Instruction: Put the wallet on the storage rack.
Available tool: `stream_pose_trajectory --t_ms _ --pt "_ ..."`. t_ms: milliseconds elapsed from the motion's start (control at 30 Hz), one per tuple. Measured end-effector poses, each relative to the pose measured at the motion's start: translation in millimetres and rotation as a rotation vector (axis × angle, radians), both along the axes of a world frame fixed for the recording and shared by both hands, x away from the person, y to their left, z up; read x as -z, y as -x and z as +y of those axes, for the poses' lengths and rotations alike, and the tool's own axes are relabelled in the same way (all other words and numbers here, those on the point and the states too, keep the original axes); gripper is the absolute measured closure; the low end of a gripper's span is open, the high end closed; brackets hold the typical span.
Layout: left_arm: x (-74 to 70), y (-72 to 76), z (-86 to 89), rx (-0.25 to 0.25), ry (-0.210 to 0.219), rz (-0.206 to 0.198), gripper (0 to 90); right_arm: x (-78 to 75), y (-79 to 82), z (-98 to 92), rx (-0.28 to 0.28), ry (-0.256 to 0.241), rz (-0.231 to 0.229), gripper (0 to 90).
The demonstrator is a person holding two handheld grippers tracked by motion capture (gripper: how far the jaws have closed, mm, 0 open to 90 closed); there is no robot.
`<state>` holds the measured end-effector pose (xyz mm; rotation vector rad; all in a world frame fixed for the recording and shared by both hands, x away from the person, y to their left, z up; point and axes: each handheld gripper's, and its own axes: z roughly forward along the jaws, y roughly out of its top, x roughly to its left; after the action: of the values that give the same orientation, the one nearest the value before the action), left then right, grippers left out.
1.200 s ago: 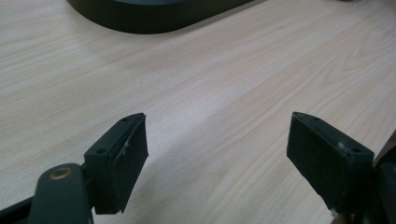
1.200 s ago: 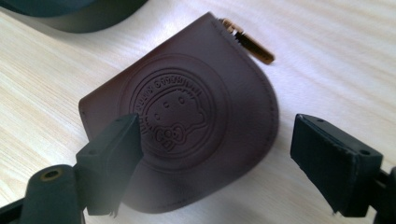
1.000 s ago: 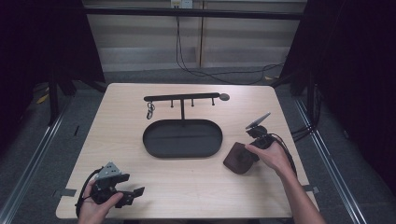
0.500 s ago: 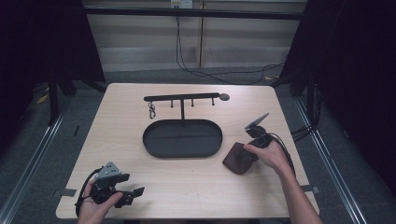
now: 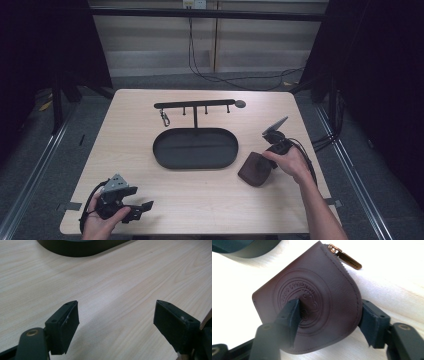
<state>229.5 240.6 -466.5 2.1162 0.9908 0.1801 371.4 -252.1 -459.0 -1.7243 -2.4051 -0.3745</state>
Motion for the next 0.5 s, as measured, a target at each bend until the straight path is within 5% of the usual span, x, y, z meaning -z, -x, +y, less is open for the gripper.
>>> stream_pose_trajectory --t_ms 167,267,500 --pt "0.1 -0.2 0.3 0.003 -0.014 -0.001 20.4 -10.2 0.2 2.2 0.006 0.034 -0.024 52.0" --pt "0.2 0.4 -0.9 0.003 -0.011 -0.001 20.4 -18.4 1.3 0.4 0.023 0.013 -0.045 61.3" --pt "0.0 0.2 -0.5 0.003 -0.007 -0.001 20.4 -34.5 3.1 -2.3 0.034 0.045 -0.073 67.2"
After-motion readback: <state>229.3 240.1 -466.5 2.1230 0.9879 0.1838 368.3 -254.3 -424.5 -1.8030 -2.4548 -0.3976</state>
